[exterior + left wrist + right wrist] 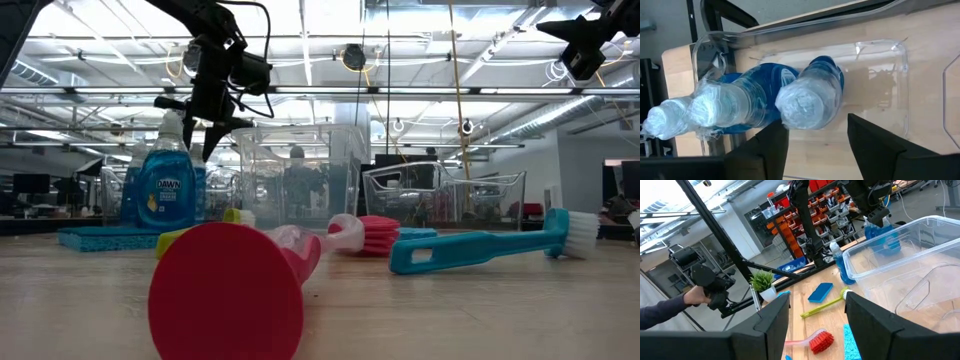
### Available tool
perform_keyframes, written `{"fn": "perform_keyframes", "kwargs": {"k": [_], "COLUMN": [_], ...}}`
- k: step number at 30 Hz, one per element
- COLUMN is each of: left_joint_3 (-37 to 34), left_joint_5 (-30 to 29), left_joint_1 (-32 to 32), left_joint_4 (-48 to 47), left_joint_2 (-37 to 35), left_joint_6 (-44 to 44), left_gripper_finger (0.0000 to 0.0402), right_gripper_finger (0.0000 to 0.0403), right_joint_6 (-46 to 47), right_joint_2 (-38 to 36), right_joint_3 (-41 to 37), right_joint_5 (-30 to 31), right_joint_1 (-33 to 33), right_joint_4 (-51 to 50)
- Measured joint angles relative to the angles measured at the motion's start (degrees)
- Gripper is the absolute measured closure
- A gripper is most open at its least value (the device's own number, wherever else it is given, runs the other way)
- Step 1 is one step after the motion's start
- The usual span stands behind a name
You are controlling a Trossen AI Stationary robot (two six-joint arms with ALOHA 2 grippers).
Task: Pick & Place Kitchen Sink Supplies
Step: Put the dish soap into the left transparent bin
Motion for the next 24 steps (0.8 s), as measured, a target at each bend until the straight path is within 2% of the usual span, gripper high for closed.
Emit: {"fn": "perform_keyframes", "kwargs": {"k": [6,12,24], "left_joint_3": [0.0,0.0,0.0], "left_joint_5": [0.06,0.66,0.69], "left_joint_1": [-0.04,-0.04,-0.04], "left_joint_4": [0.04,-0.98,-4.77], "left_joint_2": [0.0,0.0,0.0], "left_joint_6": [0.01,0.94,0.46], "left_gripper_finger": [0.0228,0.0236,0.0202], "right_gripper_finger": [0.022,0.022,0.022], "right_joint_6": [0.0,0.0,-0.02], "right_joint_2": [-0.02,-0.01,-0.01], "right_joint_3": [0.0,0.0,0.0], "right_joint_5": [0.0,0.0,0.0], "right_joint_1": [0.0,0.02,0.01], "right_joint_4": [0.0,0.0,0.0]}}
